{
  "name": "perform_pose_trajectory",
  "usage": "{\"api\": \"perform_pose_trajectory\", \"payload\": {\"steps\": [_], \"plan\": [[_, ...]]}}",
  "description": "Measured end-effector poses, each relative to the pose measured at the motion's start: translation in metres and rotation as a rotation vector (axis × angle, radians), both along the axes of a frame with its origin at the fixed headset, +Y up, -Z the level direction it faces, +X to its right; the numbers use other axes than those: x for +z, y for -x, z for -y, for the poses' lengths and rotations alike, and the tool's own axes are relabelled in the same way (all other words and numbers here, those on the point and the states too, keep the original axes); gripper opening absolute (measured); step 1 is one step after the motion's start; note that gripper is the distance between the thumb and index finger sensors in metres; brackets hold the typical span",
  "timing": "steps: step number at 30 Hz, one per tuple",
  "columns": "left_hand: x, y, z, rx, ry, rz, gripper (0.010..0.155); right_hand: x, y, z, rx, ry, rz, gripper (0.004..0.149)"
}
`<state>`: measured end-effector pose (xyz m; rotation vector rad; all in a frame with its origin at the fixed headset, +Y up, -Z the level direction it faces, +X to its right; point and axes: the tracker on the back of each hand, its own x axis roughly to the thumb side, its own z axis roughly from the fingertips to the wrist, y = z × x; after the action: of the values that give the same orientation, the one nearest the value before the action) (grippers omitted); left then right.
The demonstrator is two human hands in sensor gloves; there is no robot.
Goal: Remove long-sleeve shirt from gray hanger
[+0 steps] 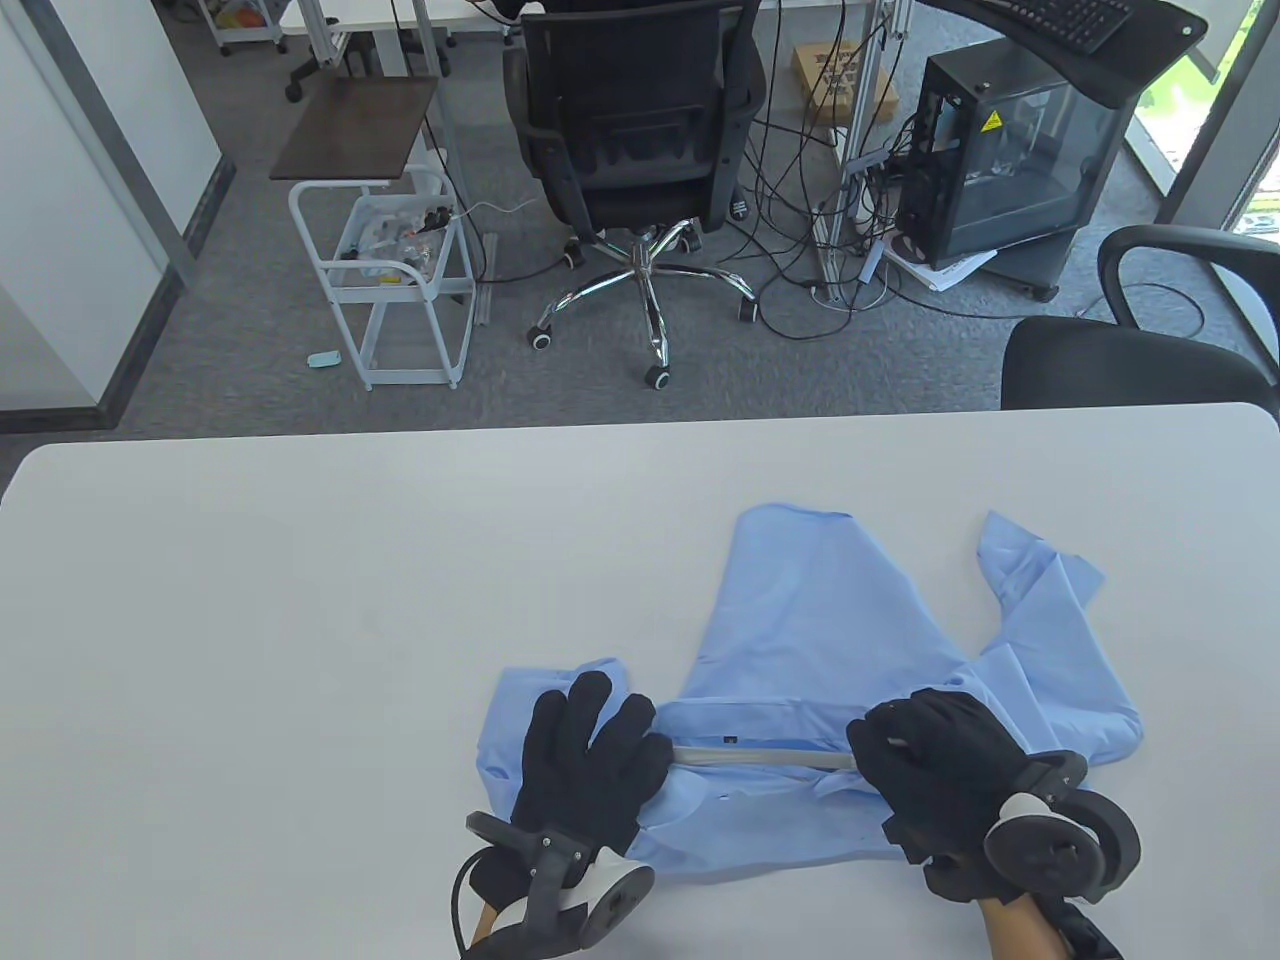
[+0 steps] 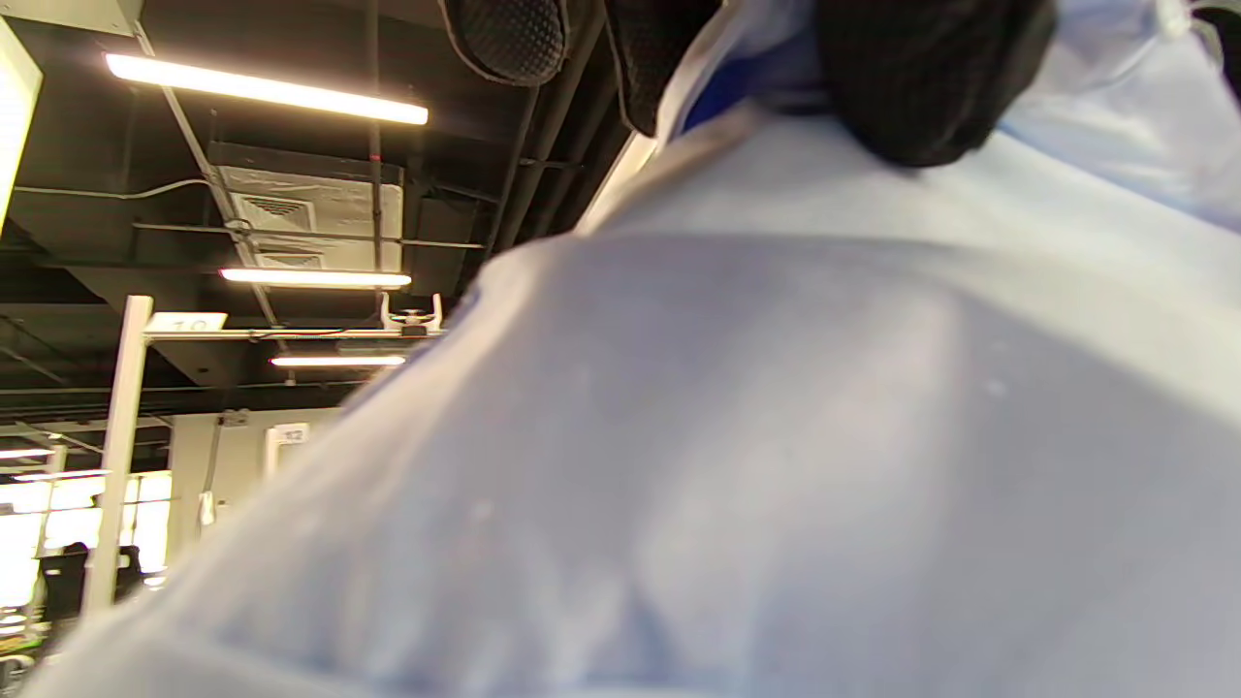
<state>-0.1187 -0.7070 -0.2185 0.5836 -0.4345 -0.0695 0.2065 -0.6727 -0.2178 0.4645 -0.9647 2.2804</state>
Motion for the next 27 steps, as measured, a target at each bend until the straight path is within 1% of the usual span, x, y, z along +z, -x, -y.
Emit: {"api": "perform_pose_trajectory", "payload": {"steps": [3, 5, 12, 20, 23, 27], "plan": [[-0.004, 0.002, 0.002, -0.004, 0.033, -0.04, 0.05, -0.001, -0.004, 0.0, -0.001, 0.001, 0.021, 0.036], [-0.005, 0.004, 0.001, 0.001, 0.034, -0.059, 0.052, -0.001, -0.007, 0.0, -0.021, 0.004, 0.026, 0.036], [-0.008, 0.007, 0.001, 0.024, 0.048, -0.058, 0.052, 0.0, -0.009, 0.0, -0.029, 0.004, 0.03, 0.036], [-0.009, 0.01, 0.002, 0.037, 0.058, -0.06, 0.052, 0.0, -0.02, -0.002, -0.066, 0.011, 0.039, 0.036], [-0.012, 0.015, 0.003, 0.074, 0.113, -0.072, 0.053, 0.0, -0.027, -0.003, -0.104, 0.018, 0.033, 0.036], [-0.013, 0.018, 0.003, 0.096, 0.099, -0.07, 0.053, 0.001, -0.032, -0.005, -0.122, 0.013, 0.038, 0.036]]}}
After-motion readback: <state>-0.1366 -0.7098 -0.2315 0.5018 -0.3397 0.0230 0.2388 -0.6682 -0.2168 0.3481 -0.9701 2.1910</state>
